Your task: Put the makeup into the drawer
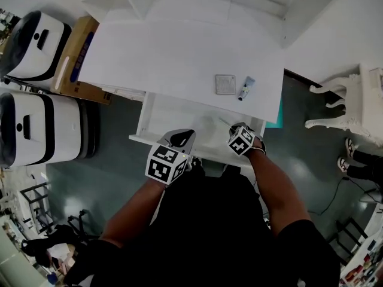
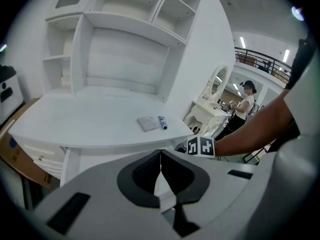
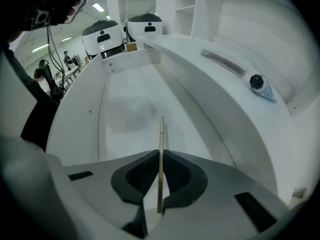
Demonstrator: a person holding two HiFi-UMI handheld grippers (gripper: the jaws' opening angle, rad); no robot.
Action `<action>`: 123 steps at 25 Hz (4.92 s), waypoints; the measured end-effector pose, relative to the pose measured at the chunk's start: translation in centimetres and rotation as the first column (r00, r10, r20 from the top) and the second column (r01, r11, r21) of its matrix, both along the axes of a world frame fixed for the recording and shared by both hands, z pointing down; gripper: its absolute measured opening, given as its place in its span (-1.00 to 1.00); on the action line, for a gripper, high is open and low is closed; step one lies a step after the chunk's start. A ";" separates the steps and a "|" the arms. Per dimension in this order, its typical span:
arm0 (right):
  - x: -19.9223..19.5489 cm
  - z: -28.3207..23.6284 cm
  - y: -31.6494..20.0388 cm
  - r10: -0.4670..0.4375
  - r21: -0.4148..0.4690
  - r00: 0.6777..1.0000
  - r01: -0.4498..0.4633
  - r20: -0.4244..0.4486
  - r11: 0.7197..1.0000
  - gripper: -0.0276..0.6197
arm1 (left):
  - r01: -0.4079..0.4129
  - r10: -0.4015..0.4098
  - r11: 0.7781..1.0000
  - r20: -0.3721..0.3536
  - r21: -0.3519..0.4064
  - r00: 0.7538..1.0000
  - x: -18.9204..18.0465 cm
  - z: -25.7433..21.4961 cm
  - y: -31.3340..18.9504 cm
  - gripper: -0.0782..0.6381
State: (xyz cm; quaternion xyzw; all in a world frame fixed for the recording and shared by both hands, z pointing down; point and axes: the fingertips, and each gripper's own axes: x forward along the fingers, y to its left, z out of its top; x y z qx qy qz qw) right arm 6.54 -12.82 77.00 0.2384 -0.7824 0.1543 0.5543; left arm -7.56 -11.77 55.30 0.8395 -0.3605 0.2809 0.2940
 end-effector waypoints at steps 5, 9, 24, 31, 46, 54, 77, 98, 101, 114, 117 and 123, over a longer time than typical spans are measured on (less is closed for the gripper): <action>-0.2 2.3 -0.4 0.009 -0.029 1.000 -0.009 -0.007 1.000 -0.78 | 0.020 -0.020 1.000 0.038 0.000 0.999 -1.0 0.1 0.3 -0.75; -0.2 3.4 -0.6 0.008 -0.039 1.000 -0.009 -0.016 0.999 -0.78 | 0.052 -0.051 0.999 0.051 -0.003 0.997 -2.0 0.3 -0.1 -0.75; 0.2 3.5 -0.7 0.035 -0.047 0.999 -0.036 -0.012 0.998 -0.72 | 0.059 -0.059 0.998 0.026 -0.028 0.998 -1.8 0.6 0.5 -0.75; 0.5 -0.1 -1.4 0.146 0.001 0.987 -0.146 0.061 0.989 -0.71 | 0.032 -0.031 0.999 0.007 -0.018 0.999 -1.0 0.9 -0.1 -0.75; -0.2 -21.9 -1.8 0.396 0.025 0.697 -0.509 0.598 0.860 -0.78 | -0.018 0.025 0.996 -0.083 0.088 0.996 1.4 -3.0 -1.5 -0.75; 0.9 -27.5 0.2 0.353 0.108 0.652 -0.557 0.671 0.824 -0.83 | -0.063 0.080 0.987 -0.109 0.149 0.991 3.0 -5.6 -1.5 -0.75; 2.1 -27.9 0.7 0.363 0.114 0.644 -0.576 0.673 0.810 -0.83 | -0.114 0.132 0.979 -0.100 0.169 0.986 4.5 -6.7 -1.0 -0.75; 3.1 -23.9 -1.7 0.458 0.048 0.635 -0.614 0.622 0.788 -0.82 | -0.045 0.056 0.994 -0.101 0.103 0.993 3.1 -4.7 -1.1 -0.75; 3.6 -22.0 -3.9 0.472 0.084 0.668 -0.622 0.575 0.778 -0.82 | -0.044 0.051 0.993 -0.061 0.113 0.997 2.4 -4.3 -0.8 -0.75; 5.1 -14.3 -14.5 0.636 0.080 0.634 -0.733 0.439 0.676 -0.60 | -0.004 0.005 0.990 -0.005 0.141 1.000 0.1 -4.1 -0.1 -0.75; 5.2 -13.2 -15.8 0.675 0.048 0.604 -0.759 0.423 0.649 -0.47 | 0.029 -0.029 0.992 -0.006 0.124 1.000 -1.1 -3.8 0.1 -0.75; 5.4 -11.1 -16.9 0.742 0.008 0.560 -0.800 0.368 0.600 -0.28 | 0.087 -0.087 0.991 -0.011 0.104 0.996 -2.8 -3.6 0.2 -0.75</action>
